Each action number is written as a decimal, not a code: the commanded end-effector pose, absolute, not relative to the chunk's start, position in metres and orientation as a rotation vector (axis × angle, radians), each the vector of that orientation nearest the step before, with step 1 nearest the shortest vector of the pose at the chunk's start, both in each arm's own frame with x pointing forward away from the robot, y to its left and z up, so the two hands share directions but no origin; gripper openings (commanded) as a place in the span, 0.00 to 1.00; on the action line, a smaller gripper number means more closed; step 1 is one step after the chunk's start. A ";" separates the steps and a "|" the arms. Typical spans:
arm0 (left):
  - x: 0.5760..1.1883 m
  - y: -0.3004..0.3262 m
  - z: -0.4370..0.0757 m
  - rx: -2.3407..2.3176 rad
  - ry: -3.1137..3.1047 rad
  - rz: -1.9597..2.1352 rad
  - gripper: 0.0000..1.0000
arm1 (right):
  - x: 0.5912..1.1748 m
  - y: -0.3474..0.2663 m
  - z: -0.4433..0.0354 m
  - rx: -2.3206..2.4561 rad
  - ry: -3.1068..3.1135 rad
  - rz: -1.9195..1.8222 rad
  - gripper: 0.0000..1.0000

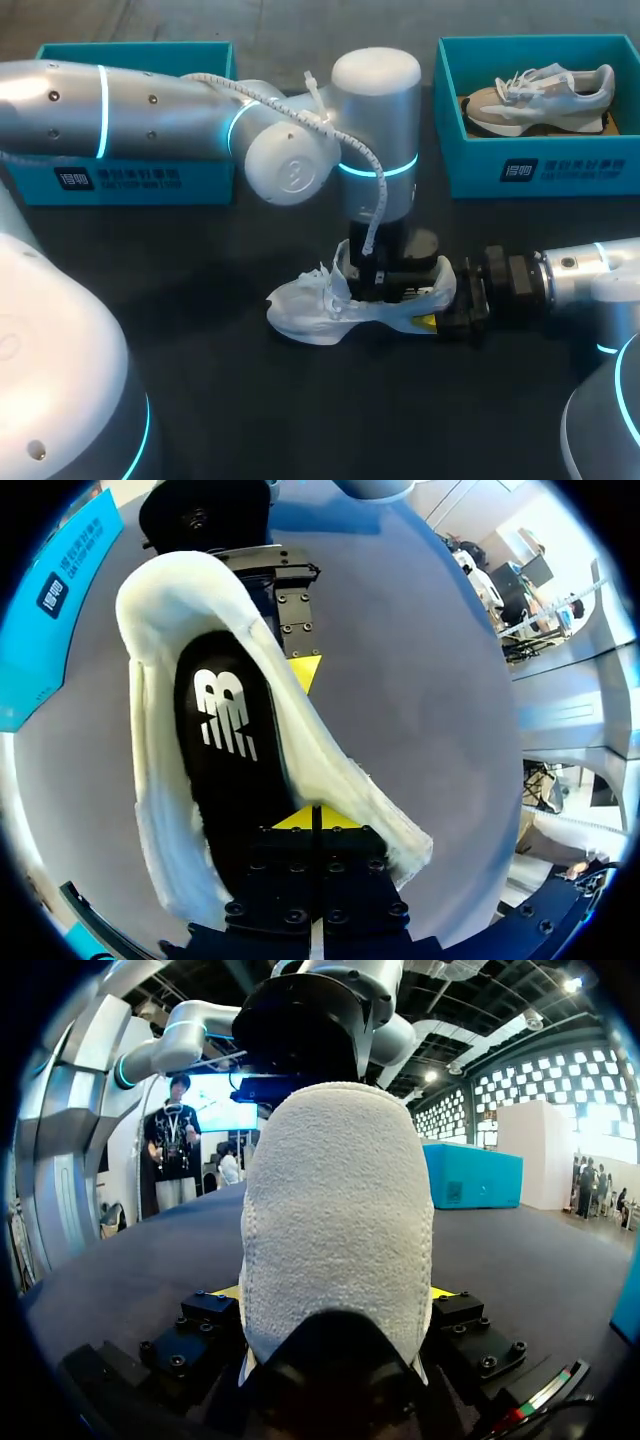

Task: Take the shoe out of the shoebox, open the shoe tongue, remove and reinsert the insole, then place the shoe into the shoebox

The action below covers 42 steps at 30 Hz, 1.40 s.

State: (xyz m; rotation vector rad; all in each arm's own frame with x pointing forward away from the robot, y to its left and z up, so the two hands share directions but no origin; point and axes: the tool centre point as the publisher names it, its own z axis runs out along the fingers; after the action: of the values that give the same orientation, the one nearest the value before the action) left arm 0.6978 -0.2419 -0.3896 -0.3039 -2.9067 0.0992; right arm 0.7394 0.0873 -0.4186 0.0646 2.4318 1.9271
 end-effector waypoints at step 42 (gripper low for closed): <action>0.744 -0.263 -0.425 -0.329 -3.198 0.045 0.38 | 0.740 0.088 -0.421 0.065 2.432 1.925 0.00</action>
State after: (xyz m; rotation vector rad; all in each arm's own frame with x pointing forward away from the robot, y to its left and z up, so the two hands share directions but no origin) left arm 0.7310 -0.2553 -0.4090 -0.3343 -3.1820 0.0613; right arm 0.7407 0.0863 -0.4199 0.0673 2.4320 1.9251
